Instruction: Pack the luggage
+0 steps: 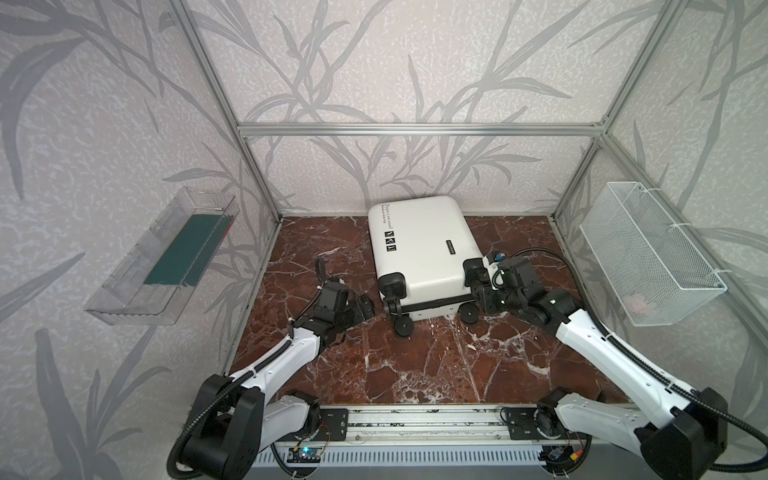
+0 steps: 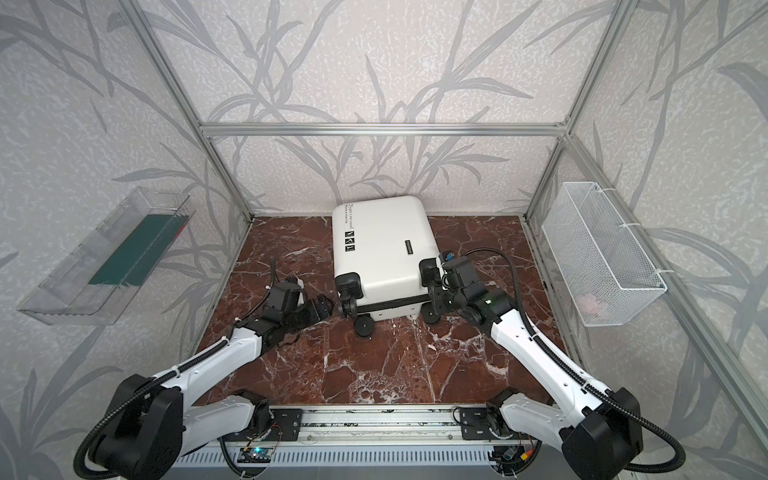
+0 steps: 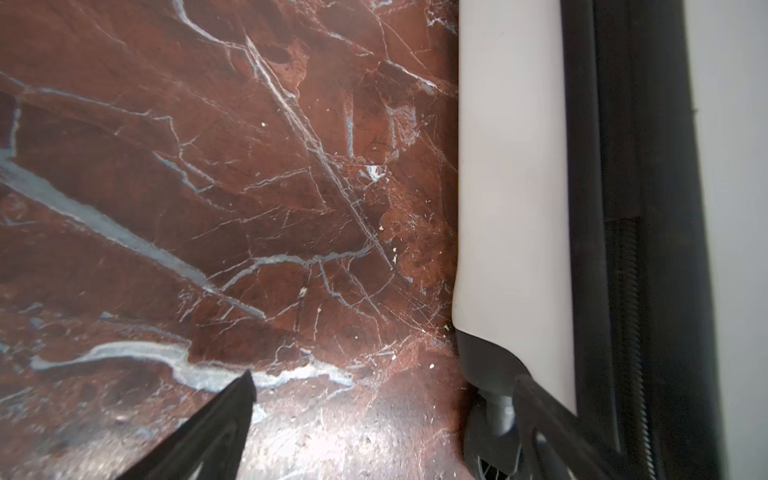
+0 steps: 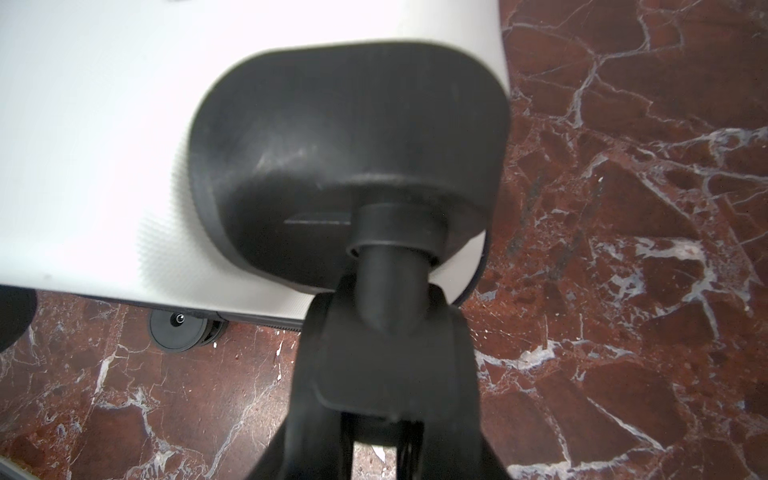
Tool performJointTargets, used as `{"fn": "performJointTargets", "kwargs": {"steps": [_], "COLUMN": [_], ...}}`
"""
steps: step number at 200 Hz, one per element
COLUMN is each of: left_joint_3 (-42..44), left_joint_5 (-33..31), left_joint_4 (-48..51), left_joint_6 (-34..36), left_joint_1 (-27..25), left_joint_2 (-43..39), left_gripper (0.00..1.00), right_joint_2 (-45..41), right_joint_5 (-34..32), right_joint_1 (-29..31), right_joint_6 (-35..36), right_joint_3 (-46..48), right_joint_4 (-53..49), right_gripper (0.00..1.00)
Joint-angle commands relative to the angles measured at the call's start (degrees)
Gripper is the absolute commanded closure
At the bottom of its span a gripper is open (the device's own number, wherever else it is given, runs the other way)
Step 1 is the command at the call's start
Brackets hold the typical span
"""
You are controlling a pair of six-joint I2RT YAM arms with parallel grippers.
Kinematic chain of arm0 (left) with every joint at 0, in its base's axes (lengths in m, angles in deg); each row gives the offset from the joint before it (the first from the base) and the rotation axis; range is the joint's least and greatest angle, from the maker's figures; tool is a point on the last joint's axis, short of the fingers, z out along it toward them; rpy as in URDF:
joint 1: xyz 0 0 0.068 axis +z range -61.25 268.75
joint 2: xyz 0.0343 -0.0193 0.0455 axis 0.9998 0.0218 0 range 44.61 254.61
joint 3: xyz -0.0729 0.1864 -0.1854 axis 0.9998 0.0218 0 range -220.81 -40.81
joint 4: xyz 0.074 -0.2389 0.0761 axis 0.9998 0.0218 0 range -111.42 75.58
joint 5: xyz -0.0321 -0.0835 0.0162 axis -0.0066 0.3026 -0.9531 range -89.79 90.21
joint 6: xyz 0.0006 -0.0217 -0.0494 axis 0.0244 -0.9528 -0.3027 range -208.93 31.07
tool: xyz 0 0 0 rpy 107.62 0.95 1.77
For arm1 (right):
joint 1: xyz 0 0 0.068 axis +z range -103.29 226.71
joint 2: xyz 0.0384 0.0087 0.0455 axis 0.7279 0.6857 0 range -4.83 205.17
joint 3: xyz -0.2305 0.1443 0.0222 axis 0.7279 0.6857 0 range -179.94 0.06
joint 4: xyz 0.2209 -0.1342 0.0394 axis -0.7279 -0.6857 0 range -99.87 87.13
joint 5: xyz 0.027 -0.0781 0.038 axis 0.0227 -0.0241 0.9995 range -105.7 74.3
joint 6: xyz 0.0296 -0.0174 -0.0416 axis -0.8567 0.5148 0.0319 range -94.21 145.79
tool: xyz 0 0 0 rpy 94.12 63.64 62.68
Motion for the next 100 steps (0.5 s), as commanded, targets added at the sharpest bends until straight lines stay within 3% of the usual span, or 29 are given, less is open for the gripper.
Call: {"fn": "performJointTargets", "kwargs": {"steps": [1,59,83,100], "left_joint_3": [1.31,8.55,15.48,18.97], "left_joint_5": [-0.54,-2.28,-3.6,-6.68], "left_joint_4": [-3.14,-10.0,-20.2,-24.46], "left_joint_6": [1.18,3.09,6.14,9.06], "left_joint_1": [0.01,-2.34,-4.84,-8.06], "left_joint_2": [0.01,-7.1,-11.59,-14.79], "left_gripper": [0.04,0.13,0.23,0.24], "right_joint_2": [0.23,2.44,1.89,1.71], "right_joint_5": [-1.84,-1.22,-1.21,-1.05], "right_joint_1": [-0.14,-1.2,-1.3,-1.46], "right_joint_6": [1.98,0.28,0.11,0.05], "right_joint_3": [-2.27,2.51,2.9,3.04], "right_joint_4": [3.9,7.59,7.57,7.49], "right_gripper": [1.0,1.0,1.0,1.0]}}
